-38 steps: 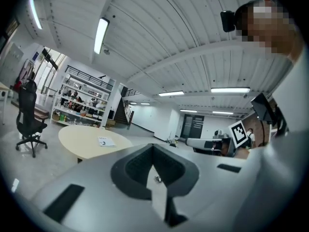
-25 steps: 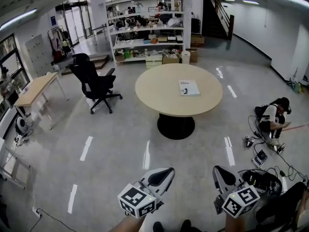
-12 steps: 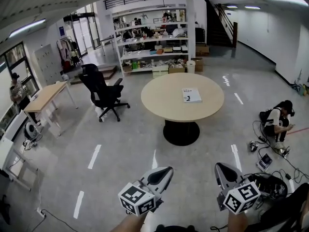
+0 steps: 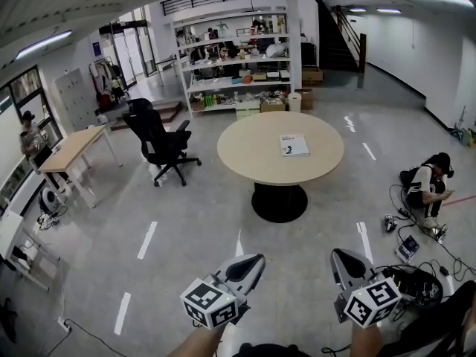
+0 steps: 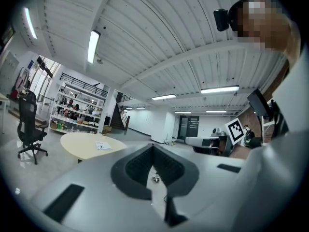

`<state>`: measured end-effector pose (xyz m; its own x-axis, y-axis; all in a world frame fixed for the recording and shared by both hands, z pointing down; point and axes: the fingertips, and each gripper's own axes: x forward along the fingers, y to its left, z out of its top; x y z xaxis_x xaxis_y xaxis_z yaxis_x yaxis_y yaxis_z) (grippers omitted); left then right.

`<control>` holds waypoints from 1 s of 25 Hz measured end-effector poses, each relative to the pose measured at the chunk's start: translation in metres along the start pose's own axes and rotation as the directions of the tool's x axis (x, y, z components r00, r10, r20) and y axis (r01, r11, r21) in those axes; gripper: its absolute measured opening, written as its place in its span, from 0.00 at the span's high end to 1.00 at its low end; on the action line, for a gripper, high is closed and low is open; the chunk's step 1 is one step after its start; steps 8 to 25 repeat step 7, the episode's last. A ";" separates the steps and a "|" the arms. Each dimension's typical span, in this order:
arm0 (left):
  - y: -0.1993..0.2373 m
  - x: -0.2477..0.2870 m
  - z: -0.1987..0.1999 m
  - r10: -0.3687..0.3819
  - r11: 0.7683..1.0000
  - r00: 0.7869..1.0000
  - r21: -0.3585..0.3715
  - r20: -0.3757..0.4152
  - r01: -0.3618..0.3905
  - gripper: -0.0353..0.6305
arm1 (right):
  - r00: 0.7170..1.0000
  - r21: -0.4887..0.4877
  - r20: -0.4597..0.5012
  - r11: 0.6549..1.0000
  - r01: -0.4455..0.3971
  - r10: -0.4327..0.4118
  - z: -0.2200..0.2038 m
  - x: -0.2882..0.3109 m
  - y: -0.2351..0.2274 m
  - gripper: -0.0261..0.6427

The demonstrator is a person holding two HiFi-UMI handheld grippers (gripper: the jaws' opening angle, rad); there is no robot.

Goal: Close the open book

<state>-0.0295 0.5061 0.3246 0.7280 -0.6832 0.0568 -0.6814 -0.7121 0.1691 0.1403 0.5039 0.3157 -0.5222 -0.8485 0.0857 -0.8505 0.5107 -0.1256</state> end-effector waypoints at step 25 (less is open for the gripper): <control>-0.004 -0.002 -0.001 0.008 1.000 1.000 -0.010 0.001 -0.008 0.97 | 1.000 -0.023 0.002 1.000 -0.001 0.001 0.003 -0.008 -0.001 0.96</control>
